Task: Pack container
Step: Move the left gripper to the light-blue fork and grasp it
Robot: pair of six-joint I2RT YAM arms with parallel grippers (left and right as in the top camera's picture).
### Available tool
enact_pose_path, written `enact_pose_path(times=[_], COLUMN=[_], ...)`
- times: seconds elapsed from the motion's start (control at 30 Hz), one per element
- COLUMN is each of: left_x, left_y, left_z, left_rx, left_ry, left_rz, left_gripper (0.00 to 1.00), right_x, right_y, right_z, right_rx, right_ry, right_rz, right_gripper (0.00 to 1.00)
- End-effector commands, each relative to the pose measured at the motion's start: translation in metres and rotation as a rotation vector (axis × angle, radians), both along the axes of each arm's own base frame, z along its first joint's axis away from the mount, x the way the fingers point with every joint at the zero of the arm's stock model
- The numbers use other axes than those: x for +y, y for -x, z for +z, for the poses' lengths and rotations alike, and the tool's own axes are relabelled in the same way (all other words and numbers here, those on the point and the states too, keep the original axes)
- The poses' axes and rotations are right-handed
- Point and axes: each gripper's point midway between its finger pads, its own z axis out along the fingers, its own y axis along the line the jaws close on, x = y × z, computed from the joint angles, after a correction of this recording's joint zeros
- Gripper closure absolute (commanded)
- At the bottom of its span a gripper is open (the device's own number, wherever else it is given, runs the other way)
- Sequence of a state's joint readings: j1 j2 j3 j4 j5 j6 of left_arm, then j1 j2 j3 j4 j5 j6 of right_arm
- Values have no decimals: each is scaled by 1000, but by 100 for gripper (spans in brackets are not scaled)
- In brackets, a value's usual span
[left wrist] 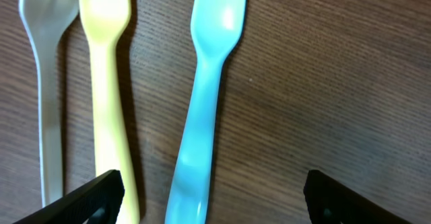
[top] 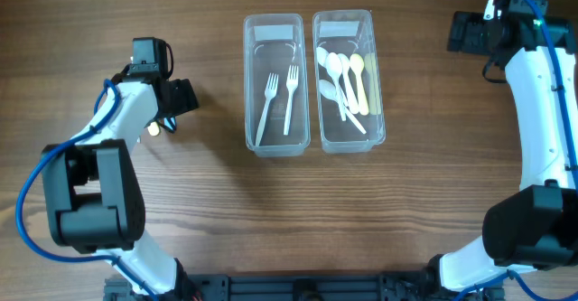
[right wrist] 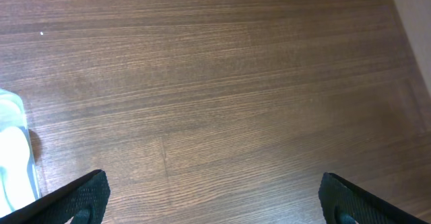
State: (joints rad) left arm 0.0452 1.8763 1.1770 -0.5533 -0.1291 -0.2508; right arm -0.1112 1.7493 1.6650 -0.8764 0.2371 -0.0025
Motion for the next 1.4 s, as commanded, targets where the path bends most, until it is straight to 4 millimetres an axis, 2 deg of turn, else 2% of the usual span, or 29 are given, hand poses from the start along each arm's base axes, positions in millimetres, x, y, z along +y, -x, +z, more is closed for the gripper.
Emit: enact_pose_path(times=[0.0, 0.3, 0.47, 0.53, 0.57, 0.67, 0.7, 0.77, 0.83, 0.93, 0.97, 1.03, 1.13, 1.37], left_x=[-3, -2, -3, -1, -1, -1, -1, -1, -1, -1, -1, -1, 0, -2], left_y=[1, -10, -11, -13, -13, -13, -12, -11, -12, -13, -14, -17, -27, -49], left_z=[-12, -26, -37, -37, -37, -37, -37, -37, -37, -36, -36, -32, -15, 44], left_rx=[19, 3, 16, 6, 6, 7, 10, 14, 10, 4, 3, -9, -42, -164], left_ry=[13, -4, 4, 3, 3, 3, 3, 3, 3, 2, 2, 1, -2, -10], left_rz=[-17, -65, -68, -64, -63, -63, -63, -63, -63, -63, -63, -63, -63, -68], left_gripper=[14, 15, 19, 26, 33, 60, 73, 80, 82, 96, 96, 96, 96, 96], right_x=[-2, -2, -2, -2, -2, -2, -2, -2, -2, -2, -2, -2, -2, -2], right_y=[-1, -1, -1, -1, -1, -1, -1, -1, -1, -1, -1, -1, -1, -1], right_z=[7, 7, 7, 7, 7, 7, 7, 7, 7, 7, 7, 7, 7, 7], right_rx=[-12, -12, -13, -12, -12, -12, -12, -12, -12, -12, -12, -12, -12, -12], right_ry=[21, 21, 21, 21, 21, 21, 21, 21, 21, 21, 21, 20, 21, 21], right_rz=[0, 0, 0, 0, 0, 0, 0, 0, 0, 0, 0, -1, 0, 0], right_gripper=[0, 0, 0, 0, 0, 0, 0, 0, 0, 0, 0, 0, 0, 0])
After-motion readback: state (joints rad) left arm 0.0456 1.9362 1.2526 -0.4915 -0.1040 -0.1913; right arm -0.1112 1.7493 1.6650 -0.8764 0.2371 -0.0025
